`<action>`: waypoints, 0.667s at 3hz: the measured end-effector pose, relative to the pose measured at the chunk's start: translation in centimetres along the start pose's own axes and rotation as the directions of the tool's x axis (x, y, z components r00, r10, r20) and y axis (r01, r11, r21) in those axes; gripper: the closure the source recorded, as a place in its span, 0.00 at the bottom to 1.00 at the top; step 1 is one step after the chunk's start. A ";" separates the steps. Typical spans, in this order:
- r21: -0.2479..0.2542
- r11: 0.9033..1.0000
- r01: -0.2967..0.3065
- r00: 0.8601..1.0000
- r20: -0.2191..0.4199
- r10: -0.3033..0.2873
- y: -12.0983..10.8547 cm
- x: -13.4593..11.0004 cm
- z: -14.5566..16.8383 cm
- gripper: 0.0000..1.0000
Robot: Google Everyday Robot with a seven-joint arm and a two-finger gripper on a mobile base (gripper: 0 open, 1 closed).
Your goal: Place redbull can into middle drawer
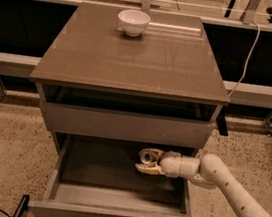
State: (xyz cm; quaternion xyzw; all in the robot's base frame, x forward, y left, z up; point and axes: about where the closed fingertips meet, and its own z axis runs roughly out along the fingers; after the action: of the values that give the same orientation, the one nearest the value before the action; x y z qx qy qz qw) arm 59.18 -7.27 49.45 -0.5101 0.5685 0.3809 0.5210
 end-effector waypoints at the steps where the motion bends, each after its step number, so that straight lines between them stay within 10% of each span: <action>1: -0.044 0.999 0.002 1.000 -0.006 -0.002 0.2 1.6 0.6 1.00; 2: -0.086 0.996 -0.007 1.000 0.018 0.009 0.7 2.8 1.1 0.83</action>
Offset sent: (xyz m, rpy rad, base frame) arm -0.0056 0.0062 -0.0451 0.0439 0.0355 0.1294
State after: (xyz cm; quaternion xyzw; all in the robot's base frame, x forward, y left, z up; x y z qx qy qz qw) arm 58.93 -6.54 46.47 -0.5261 0.5489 0.4117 0.5024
